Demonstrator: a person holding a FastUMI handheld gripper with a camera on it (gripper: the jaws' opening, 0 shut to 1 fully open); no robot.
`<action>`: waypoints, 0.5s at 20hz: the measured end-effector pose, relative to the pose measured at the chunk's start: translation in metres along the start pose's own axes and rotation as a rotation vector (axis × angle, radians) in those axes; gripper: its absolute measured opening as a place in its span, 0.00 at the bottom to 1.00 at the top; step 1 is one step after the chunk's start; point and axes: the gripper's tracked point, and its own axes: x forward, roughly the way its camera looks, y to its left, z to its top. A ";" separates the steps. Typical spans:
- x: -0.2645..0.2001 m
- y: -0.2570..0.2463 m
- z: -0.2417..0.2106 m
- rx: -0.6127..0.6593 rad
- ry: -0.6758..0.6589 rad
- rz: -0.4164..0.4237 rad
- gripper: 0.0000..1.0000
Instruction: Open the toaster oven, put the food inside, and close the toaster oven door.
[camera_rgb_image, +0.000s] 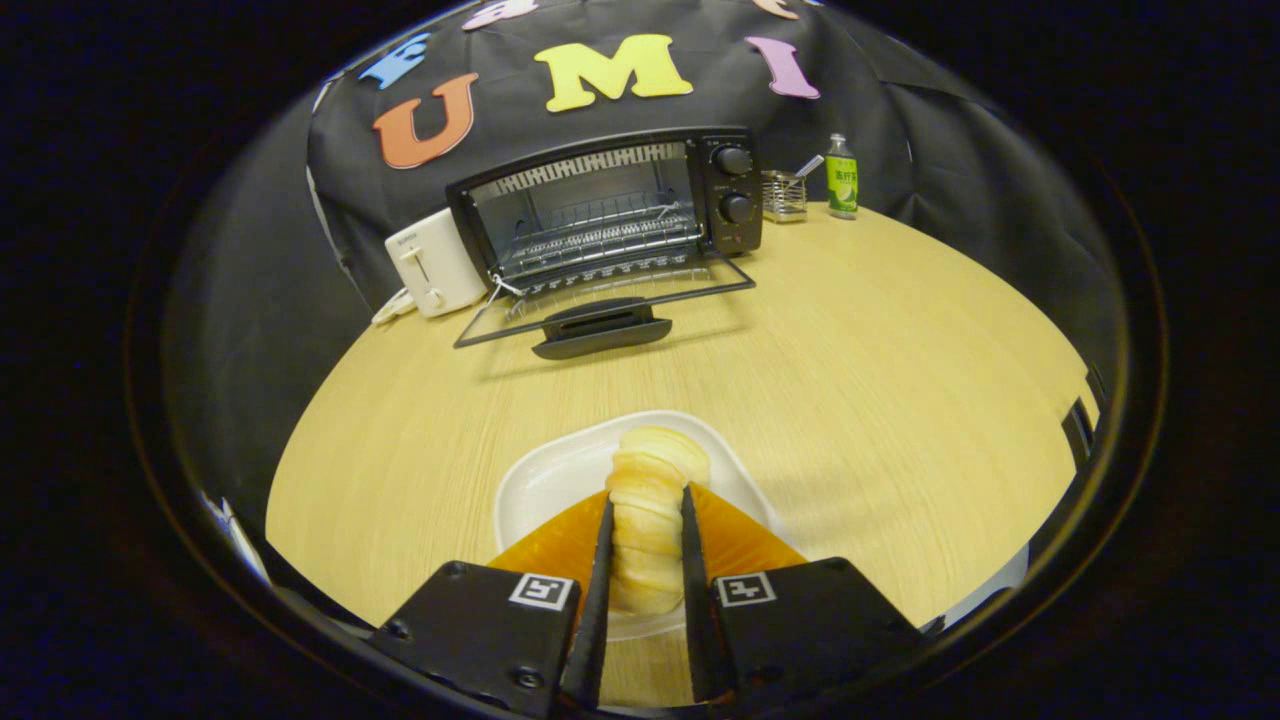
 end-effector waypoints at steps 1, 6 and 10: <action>-0.003 -0.002 0.007 0.000 -0.022 0.001 0.38; -0.024 0.004 0.066 -0.009 -0.160 0.077 0.38; -0.030 0.000 0.115 0.018 -0.208 0.091 0.38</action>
